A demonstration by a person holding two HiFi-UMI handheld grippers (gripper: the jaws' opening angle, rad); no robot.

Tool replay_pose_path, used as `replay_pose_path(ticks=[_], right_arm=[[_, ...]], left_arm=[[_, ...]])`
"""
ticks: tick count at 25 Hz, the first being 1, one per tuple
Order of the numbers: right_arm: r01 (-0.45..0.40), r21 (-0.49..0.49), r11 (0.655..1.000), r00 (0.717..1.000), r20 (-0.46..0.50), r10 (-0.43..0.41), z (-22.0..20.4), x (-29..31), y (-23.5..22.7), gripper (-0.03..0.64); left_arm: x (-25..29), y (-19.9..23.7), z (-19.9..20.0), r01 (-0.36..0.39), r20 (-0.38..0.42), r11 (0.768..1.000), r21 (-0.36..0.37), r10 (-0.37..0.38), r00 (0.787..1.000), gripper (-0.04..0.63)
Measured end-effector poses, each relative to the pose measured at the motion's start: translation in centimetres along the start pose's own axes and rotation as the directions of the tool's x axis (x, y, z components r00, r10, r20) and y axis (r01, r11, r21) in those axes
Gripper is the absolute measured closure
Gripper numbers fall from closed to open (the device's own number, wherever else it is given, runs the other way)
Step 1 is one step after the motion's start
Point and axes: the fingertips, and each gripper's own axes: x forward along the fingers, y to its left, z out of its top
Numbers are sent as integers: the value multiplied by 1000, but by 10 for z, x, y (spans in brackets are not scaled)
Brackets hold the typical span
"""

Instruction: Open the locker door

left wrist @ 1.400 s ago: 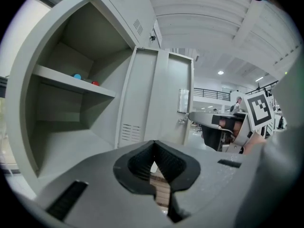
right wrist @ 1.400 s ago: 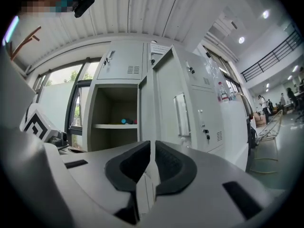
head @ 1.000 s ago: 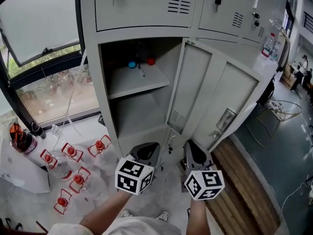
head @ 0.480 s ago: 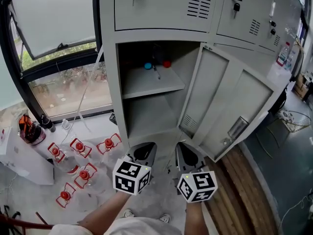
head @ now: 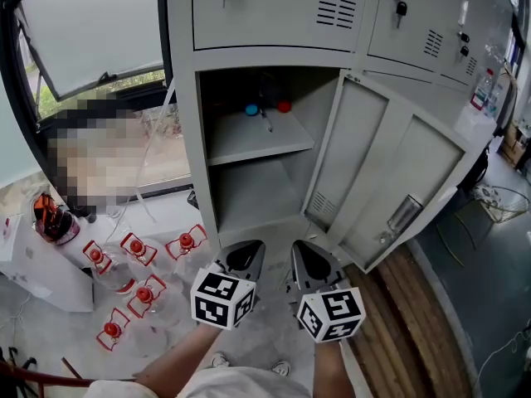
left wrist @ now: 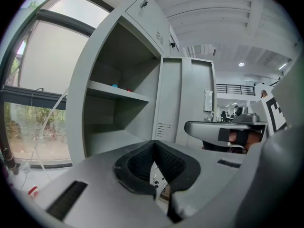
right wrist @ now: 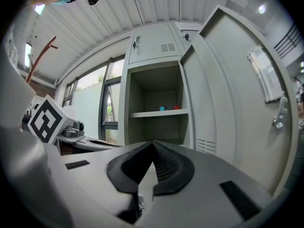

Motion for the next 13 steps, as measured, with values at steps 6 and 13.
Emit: replay_pose_path(ticks=[6,13], right_arm=[[-6,-8,1000,1000,2,6,3,-1,1,614],[-13,-15,1000,1000,-1,13,3,-2,4,614]], left_arm=[[0,-3,2,6,3,1000,2,-6,1000,589],[-2,-4,2,7,2,1000,4,-7,1000,589]])
